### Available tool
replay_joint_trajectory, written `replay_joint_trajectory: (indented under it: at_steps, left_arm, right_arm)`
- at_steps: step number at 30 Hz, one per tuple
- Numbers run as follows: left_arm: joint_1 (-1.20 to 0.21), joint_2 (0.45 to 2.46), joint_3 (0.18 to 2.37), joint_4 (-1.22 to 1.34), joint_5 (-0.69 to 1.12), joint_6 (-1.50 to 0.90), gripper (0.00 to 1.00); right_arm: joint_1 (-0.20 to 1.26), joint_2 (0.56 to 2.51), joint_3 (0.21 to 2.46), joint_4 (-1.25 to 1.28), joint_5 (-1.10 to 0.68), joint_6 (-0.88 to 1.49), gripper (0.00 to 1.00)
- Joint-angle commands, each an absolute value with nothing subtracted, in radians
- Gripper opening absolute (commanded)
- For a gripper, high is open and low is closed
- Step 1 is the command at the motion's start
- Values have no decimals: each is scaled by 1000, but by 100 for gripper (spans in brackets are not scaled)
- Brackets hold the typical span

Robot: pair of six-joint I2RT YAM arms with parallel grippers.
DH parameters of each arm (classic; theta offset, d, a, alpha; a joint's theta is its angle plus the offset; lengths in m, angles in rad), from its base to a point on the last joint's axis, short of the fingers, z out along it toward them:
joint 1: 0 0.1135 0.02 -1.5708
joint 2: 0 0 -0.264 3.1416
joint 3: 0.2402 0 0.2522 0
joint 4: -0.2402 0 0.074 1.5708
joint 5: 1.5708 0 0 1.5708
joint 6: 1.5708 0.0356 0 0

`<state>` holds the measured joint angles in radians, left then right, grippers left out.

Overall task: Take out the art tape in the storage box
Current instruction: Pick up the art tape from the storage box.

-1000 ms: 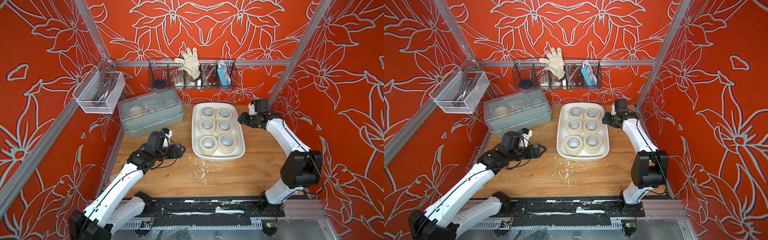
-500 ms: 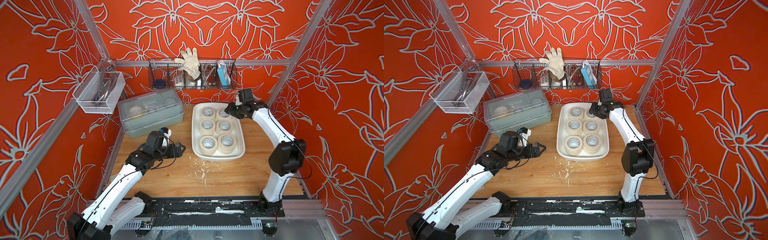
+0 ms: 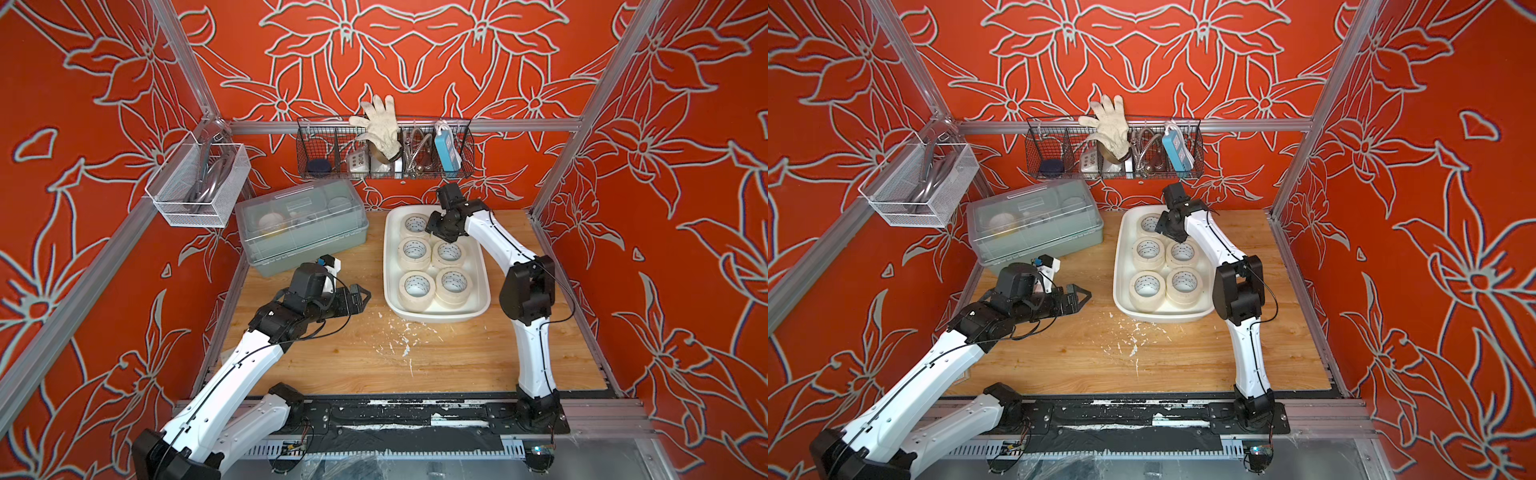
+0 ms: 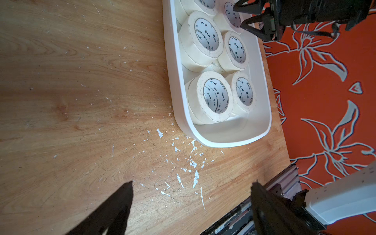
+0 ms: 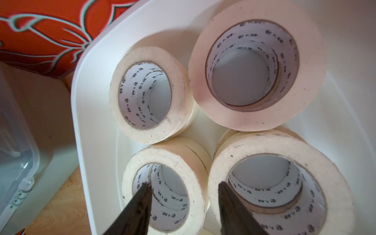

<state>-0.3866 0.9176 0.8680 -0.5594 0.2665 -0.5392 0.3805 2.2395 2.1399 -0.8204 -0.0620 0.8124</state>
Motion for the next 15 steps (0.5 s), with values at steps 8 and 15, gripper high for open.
replay_joint_trajectory:
  at_steps: [8, 15]
  left_arm:
    - [-391, 894, 870, -546, 322, -540, 89]
    - [-391, 880, 874, -545, 316, -541, 89]
  right_arm:
    - [388, 2403, 2341, -875, -54, 855, 56]
    - [387, 2449, 2369, -831, -25, 893, 56]
